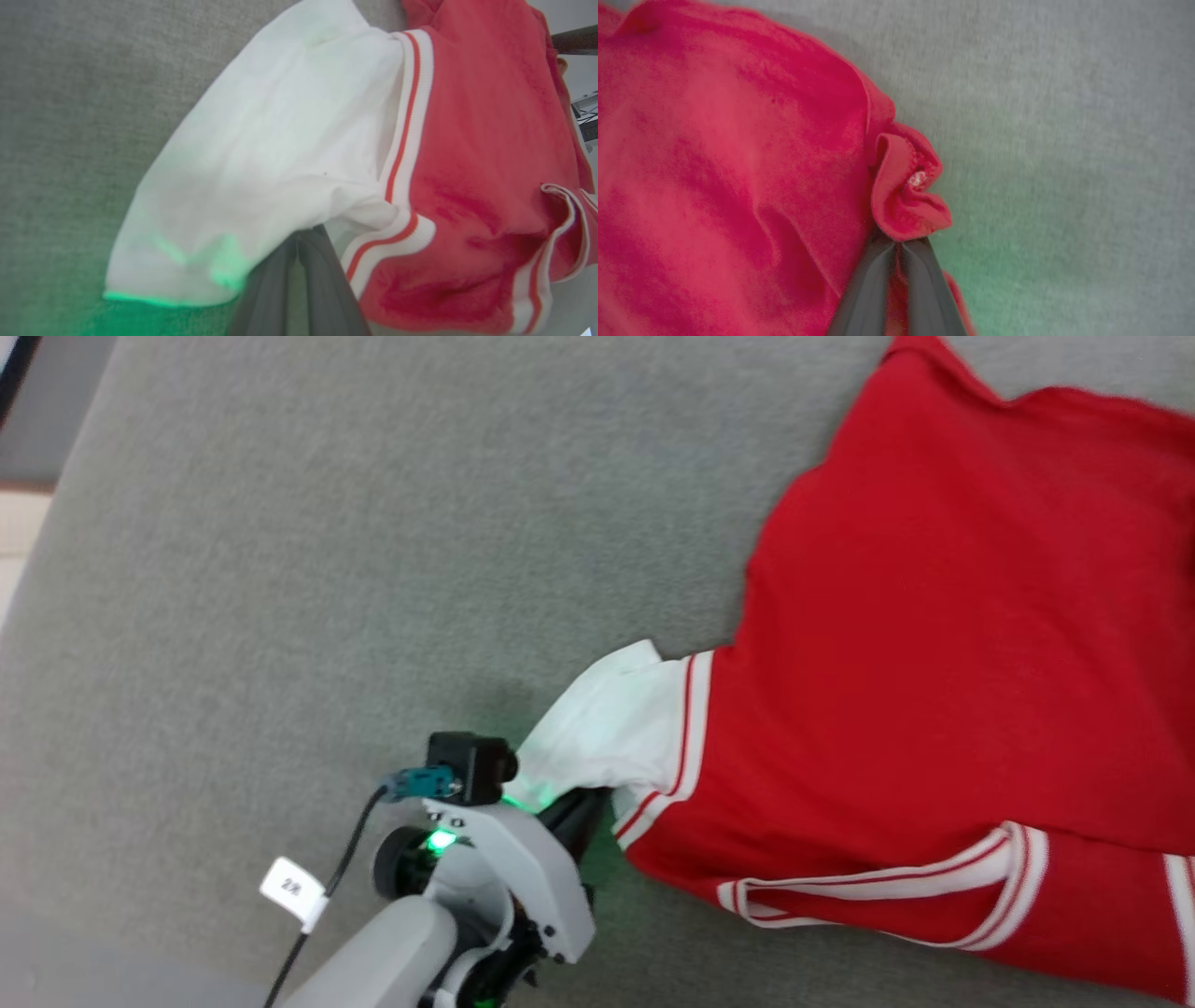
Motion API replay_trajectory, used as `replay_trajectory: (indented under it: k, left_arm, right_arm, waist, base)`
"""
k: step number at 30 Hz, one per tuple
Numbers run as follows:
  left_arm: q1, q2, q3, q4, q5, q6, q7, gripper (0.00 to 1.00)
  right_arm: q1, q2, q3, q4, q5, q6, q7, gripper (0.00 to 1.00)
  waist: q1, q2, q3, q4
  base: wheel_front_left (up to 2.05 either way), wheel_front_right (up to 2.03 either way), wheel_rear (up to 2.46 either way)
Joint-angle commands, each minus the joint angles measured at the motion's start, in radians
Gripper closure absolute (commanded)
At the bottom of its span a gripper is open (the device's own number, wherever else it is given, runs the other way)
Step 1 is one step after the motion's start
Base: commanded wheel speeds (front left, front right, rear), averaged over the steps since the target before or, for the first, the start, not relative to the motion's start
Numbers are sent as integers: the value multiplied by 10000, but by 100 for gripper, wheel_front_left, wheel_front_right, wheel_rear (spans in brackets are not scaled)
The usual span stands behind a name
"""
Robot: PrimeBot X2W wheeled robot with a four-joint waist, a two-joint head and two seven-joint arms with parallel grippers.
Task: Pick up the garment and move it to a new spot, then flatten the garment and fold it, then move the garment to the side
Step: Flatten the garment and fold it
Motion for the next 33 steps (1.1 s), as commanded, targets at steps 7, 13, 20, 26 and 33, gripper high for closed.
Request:
replay_trajectory:
  k: [7,13,20,26,33]
  left_arm:
    - [887,860,390,304,-215,614,90,100]
    - [1154,1149,469,-22,-339,716,210,100]
    - [1266,1373,569,-333,-395,775,250,100]
    - [1259,1467,561,-548,-387,789,284,100]
    - [1131,1519,529,-610,-341,737,327,100]
  right_arm:
    - [3086,-692,780,-2308,1790,36,527,100]
    - [5661,-813,46,-4373,2757,36,963,100]
    - [7906,-270,-1140,-6289,2894,36,1544,100]
    - [9563,758,-2318,-7778,2475,36,2033,100]
    - [9561,1698,-2538,-7141,1689,16,2210,100]
  waist:
    - [0,0,-1242,-1450]
    - [0,0,-1589,-1941]
    - [0,0,-1725,-2249]
    - [0,0,-1655,-2350]
    - [0,0,-1426,-2558]
  base:
    - [0,0,0]
    - [0,0,0]
    - [0,0,0]
    - [0,0,0]
    - [0,0,0]
